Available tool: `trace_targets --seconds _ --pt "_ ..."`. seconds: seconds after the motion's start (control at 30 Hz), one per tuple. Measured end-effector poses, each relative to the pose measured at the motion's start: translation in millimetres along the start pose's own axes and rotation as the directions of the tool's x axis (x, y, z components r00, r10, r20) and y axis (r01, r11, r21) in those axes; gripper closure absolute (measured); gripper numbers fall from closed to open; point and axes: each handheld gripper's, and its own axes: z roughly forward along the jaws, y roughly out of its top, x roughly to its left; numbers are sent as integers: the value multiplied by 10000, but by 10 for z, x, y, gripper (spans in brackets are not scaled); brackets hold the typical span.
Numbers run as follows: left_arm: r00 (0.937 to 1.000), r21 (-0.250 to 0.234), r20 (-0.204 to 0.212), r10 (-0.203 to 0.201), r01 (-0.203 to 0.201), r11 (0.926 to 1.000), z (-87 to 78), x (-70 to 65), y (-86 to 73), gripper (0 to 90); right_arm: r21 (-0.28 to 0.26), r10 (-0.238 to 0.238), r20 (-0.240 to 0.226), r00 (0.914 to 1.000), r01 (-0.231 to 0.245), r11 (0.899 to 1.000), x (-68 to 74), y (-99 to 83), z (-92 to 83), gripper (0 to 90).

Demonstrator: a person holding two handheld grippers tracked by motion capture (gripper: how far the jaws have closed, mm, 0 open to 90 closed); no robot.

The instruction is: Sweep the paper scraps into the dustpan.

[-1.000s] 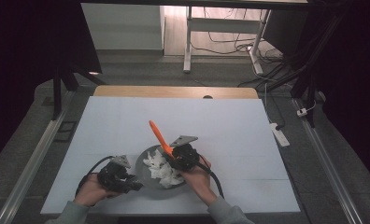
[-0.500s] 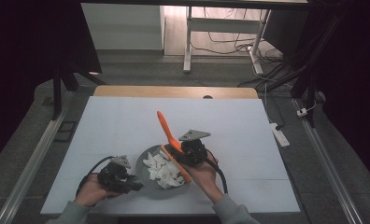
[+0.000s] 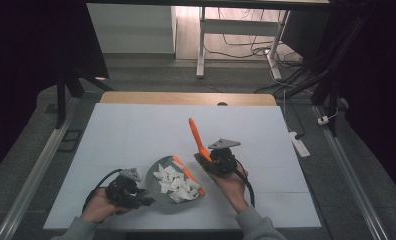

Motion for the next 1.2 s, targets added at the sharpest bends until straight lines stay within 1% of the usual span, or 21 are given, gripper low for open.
trace_targets --seconds 0.1,0.17,0.23,0.33,0.47,0.6,0.67,0.73,0.83,0.87,0.9,0.93,0.97,1.1,1.2 --pt "10000 -1 3 -35 35 10000 17 -28 -12 610 112 148 265 9995 -151 9998 -49 -62 30 707" --pt "10000 16 -20 -44 44 10000 27 -47 -18 610 195 193 352 9992 -200 9996 -62 -93 55 707" --pt "10000 1 -33 -55 55 10000 31 -57 -19 610 313 213 331 9992 -223 9993 -53 -115 83 707" --pt "9999 -13 -52 -86 86 10000 33 -63 -13 610 511 54 205 9998 -64 9987 9 -125 136 707" --pt "9999 -38 -77 -132 132 9999 42 -72 -7 610 485 -188 51 9998 185 9986 161 -116 180 707" --pt "9999 -37 -93 -135 134 9999 51 -75 -3 611 417 -221 -458 9987 240 9988 330 -100 193 707" --pt "9998 -59 -84 -167 166 9998 51 -73 -3 611 229 -318 -668 9973 334 9992 431 -80 185 707" --pt "9997 -77 -114 -195 194 9998 53 -72 -2 611 -74 -283 -1046 9941 276 9996 540 -55 174 707" --pt "9997 -132 -160 -205 203 9997 52 -67 -4 612 -336 -552 -1478 9875 508 9981 695 -2 163 707" --pt "9995 -150 -162 -253 251 9996 51 -67 -6 611 -405 -632 -1570 9856 576 9975 726 19 148 707" --pt "9994 -183 -141 -309 306 9994 52 -64 -9 612 -513 -738 -1544 9852 666 9965 739 39 126 707" --pt "9994 -209 -144 -329 326 9992 53 -63 -11 612 -611 -816 -1455 9860 734 9954 731 55 102 707" --pt "9993 -238 -137 -341 338 9991 52 -60 -14 612 -684 -752 -1407 9872 661 9955 703 67 80 707" --pt "9993 -341 -149 -346 340 9988 60 -62 -16 613 -850 -315 -1082 9936 223 9961 514 72 30 707" --pt "9994 -430 -211 -292 282 9987 64 -63 -24 613 -922 -87 -940 9955 0 9957 408 65 19 707"
